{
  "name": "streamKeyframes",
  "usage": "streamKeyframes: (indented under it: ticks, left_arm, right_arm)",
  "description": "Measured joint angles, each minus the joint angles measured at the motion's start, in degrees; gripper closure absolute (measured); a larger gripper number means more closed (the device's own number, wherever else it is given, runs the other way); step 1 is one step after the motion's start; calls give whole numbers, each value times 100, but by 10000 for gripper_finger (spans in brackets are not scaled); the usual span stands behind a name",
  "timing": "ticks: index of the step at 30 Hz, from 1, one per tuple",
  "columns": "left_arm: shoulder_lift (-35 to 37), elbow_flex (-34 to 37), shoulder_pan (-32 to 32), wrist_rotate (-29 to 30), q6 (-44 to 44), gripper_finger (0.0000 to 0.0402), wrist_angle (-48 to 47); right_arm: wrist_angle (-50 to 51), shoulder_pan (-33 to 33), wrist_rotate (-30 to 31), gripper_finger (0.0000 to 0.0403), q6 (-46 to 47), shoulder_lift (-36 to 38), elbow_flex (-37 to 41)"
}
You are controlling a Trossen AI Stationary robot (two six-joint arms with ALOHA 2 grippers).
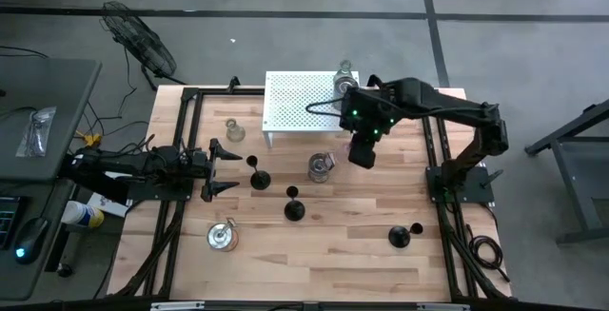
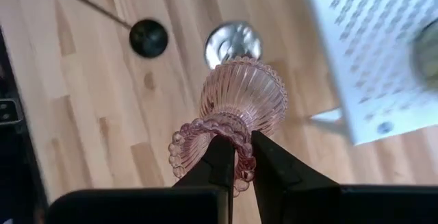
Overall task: Pick & Place candle stick holders
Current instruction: Put the pink glass candle holder on the shelf aligned with the other glass candle holder
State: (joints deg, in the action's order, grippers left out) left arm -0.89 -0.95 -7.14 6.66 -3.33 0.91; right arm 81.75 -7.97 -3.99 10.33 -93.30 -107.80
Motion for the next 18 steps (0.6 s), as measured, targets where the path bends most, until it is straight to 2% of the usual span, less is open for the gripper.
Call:
streamKeyframes:
  ticks: [11,18]
  left_arm:
    - [0,-2,0,-2,0,29,-2]
    - [1,-2,-1,-4,1,29,-2]
  right_arm:
    - [-68,-194,97,384,-491,-92,-630]
    - [-455,-334,57,384,-806,-111,-906]
